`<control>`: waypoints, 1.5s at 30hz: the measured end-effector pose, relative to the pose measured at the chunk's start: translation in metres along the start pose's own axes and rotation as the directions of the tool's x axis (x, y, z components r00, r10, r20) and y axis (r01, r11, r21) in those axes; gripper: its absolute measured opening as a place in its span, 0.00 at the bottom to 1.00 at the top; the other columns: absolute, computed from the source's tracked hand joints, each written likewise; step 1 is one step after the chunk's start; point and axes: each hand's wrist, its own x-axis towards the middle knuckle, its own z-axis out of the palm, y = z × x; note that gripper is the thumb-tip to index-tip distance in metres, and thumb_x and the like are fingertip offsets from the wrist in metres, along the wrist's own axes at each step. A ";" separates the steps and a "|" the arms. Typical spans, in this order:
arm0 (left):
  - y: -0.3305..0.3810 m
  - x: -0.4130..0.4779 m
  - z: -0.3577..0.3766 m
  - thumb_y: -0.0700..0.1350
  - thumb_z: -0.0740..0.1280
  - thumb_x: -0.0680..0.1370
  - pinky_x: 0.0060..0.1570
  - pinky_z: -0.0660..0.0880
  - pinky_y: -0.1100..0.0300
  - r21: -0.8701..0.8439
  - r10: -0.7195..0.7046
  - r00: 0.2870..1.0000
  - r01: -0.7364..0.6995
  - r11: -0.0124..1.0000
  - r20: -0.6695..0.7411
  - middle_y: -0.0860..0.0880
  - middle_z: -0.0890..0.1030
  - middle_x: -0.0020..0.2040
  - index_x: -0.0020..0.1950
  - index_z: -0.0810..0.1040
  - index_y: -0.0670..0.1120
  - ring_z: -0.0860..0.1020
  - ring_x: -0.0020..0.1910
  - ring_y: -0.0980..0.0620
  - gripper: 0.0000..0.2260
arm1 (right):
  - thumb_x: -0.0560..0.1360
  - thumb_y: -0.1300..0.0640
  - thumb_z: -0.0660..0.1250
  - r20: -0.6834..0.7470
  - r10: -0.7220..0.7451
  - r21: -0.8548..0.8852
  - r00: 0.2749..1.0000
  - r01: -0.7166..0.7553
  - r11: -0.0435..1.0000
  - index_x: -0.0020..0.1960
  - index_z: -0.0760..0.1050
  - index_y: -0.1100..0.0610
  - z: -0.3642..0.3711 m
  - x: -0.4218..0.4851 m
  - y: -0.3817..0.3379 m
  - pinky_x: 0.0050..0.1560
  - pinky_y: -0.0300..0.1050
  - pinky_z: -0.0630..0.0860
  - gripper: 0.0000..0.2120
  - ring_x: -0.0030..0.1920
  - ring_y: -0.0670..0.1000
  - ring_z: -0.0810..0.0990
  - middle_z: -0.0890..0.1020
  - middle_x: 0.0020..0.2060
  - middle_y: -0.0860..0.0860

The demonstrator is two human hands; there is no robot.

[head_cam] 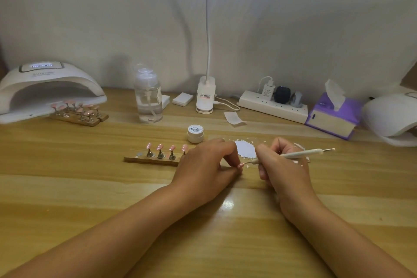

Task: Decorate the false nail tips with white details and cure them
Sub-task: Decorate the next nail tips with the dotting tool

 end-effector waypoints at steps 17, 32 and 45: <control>0.003 -0.001 0.000 0.50 0.72 0.75 0.39 0.74 0.55 0.025 0.028 1.000 -0.028 0.999 -0.014 0.58 0.76 0.43 0.38 0.70 0.58 0.73 0.36 0.58 0.12 | 0.69 0.64 0.66 -0.037 -0.066 -0.018 0.997 0.065 0.998 0.27 0.62 0.53 0.000 0.003 0.004 0.22 0.34 0.63 0.18 0.19 0.44 0.66 0.69 0.18 0.50; 0.002 -0.001 0.000 0.49 0.73 0.75 0.37 0.71 0.58 0.042 0.037 0.999 -0.036 0.998 -0.019 0.58 0.76 0.43 0.38 0.70 0.58 0.72 0.35 0.58 0.12 | 0.69 0.63 0.66 -0.026 -0.067 -0.046 0.997 0.066 0.997 0.26 0.62 0.53 0.001 0.002 0.003 0.28 0.42 0.63 0.17 0.21 0.45 0.66 0.69 0.18 0.50; 0.001 -0.001 0.001 0.50 0.73 0.75 0.37 0.71 0.58 0.059 0.045 0.999 -0.044 0.997 -0.017 0.59 0.76 0.44 0.39 0.69 0.59 0.73 0.35 0.58 0.12 | 0.69 0.62 0.65 -0.014 -0.057 -0.069 0.998 0.056 0.996 0.27 0.63 0.52 0.000 0.002 0.004 0.27 0.41 0.63 0.16 0.21 0.45 0.66 0.70 0.18 0.50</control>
